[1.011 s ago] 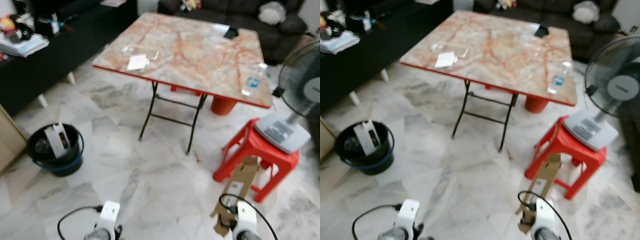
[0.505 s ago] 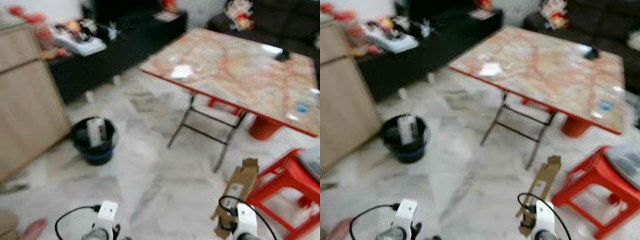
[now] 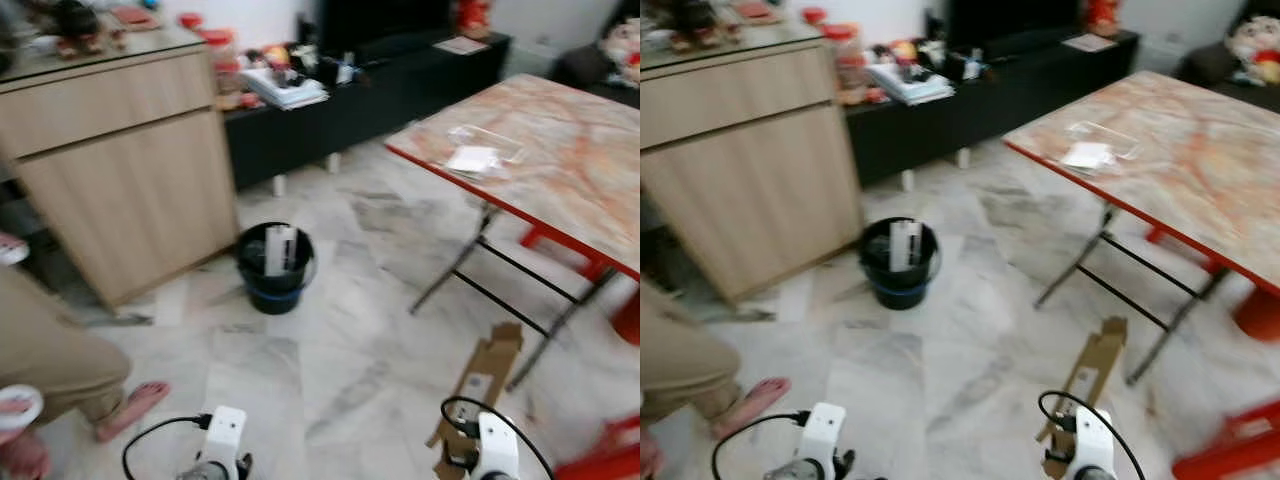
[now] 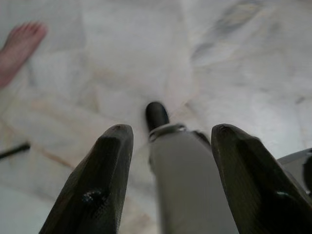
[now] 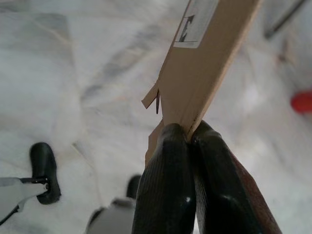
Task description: Picking trash to rubbish bin
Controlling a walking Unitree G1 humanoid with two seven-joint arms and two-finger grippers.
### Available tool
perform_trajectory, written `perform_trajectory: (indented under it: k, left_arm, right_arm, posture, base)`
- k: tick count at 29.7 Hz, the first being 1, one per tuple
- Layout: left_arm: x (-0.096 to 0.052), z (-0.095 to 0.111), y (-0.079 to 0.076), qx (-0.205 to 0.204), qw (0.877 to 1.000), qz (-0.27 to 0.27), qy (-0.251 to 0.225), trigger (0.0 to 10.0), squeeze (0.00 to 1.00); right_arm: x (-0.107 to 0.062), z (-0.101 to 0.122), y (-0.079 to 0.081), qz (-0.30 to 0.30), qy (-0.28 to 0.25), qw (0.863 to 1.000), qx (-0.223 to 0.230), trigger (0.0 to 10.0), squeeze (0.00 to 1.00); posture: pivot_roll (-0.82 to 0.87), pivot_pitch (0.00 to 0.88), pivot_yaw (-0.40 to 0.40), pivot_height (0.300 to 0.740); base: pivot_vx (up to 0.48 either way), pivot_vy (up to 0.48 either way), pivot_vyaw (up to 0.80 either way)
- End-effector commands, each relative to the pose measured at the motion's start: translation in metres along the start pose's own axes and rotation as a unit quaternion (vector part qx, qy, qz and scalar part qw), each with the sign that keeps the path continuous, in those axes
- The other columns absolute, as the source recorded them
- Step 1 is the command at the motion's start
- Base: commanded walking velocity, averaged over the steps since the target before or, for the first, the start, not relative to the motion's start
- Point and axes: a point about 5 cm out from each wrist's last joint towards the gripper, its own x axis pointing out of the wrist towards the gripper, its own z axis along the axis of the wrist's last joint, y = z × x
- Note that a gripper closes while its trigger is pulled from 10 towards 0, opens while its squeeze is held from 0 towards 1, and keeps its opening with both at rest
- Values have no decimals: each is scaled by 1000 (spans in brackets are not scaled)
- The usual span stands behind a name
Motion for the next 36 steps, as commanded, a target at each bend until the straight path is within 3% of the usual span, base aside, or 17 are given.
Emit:
perform_trajectory:
  k: [1, 17, 25, 36]
  left_arm:
    - [0, -4, 0, 6, 1000, 1, 8, 10000, 0]
    - [0, -2, 2, 2, 1000, 8, 4, 10000, 0]
    - [-1, -3, 3, -2, 1000, 11, 5, 10000, 0]
    - [-1, -4, 4, -3, 1000, 13, 6, 10000, 0]
  right_arm:
    - [-1, -2, -3, -5, 3, 1000, 4, 10000, 0]
    - [-1, -1, -3, -1, -1, 1000, 24, 10000, 0]
    - [-1, -4, -4, -6, 13, 1000, -15, 10000, 0]
    - [-1, -5, -6, -8, 7, 1000, 17, 10000, 0]
  posture:
    - [-5, 19, -107, 740]
    - [1, 30, -116, 740]
    - [3, 39, -118, 740]
    - [1, 52, -116, 740]
  base:
    - [0, 0, 0]
    - [143, 0, 0]
    - [258, 0, 280]
    - [249, 0, 189]
